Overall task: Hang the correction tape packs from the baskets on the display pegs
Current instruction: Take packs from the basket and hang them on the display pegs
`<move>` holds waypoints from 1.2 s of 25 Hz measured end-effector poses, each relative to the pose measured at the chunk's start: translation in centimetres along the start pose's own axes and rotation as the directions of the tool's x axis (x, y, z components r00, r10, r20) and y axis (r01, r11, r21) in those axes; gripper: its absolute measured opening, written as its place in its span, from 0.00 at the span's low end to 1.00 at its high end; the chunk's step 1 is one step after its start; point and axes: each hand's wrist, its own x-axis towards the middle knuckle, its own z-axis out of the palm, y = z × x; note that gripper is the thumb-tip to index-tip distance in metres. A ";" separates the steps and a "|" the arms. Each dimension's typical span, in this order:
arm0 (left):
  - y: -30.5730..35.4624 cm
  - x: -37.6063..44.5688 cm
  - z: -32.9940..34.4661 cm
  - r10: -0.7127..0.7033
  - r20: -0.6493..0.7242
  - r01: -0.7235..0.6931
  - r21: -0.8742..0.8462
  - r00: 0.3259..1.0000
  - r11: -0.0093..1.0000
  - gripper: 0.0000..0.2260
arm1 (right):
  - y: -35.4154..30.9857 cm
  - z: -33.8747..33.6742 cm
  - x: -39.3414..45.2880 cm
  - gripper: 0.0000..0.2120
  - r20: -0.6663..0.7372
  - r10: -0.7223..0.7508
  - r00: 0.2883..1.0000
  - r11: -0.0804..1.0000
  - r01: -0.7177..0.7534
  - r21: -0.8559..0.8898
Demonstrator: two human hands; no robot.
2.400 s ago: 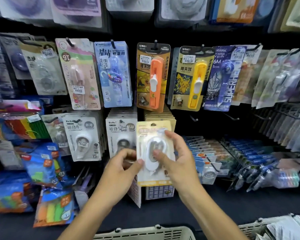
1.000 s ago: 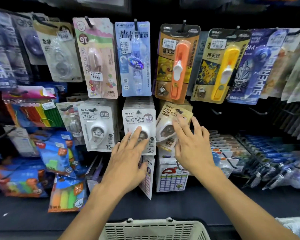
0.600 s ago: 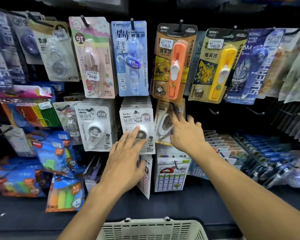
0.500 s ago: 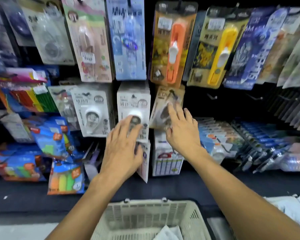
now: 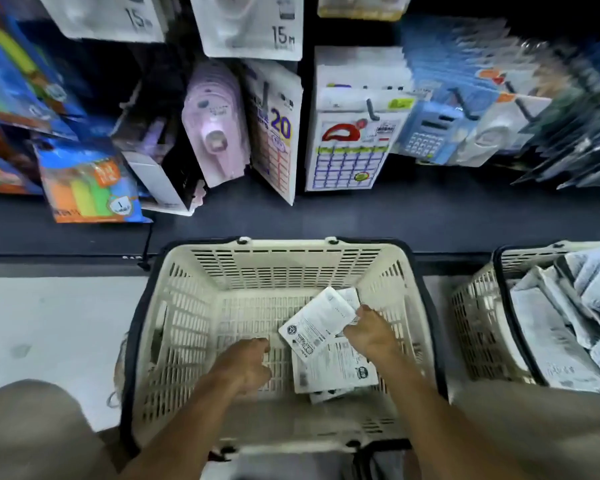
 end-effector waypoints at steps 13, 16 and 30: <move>4.1 14.7 0.1 0.134 0.093 -0.116 -0.179 0.987 0.977 0.41 | 2.3 5.3 6.0 0.09 -0.053 0.163 0.985 0.934 -0.136 0.331; 2.7 14.5 -0.5 0.112 0.289 -0.053 -0.203 0.951 0.978 0.44 | 2.5 4.8 6.3 0.09 0.147 0.262 0.954 0.769 -0.298 0.565; -0.3 9.5 2.0 0.176 0.326 0.113 -0.703 0.929 0.702 0.24 | 1.8 3.0 4.0 0.20 0.527 -0.098 0.844 0.857 -0.198 0.477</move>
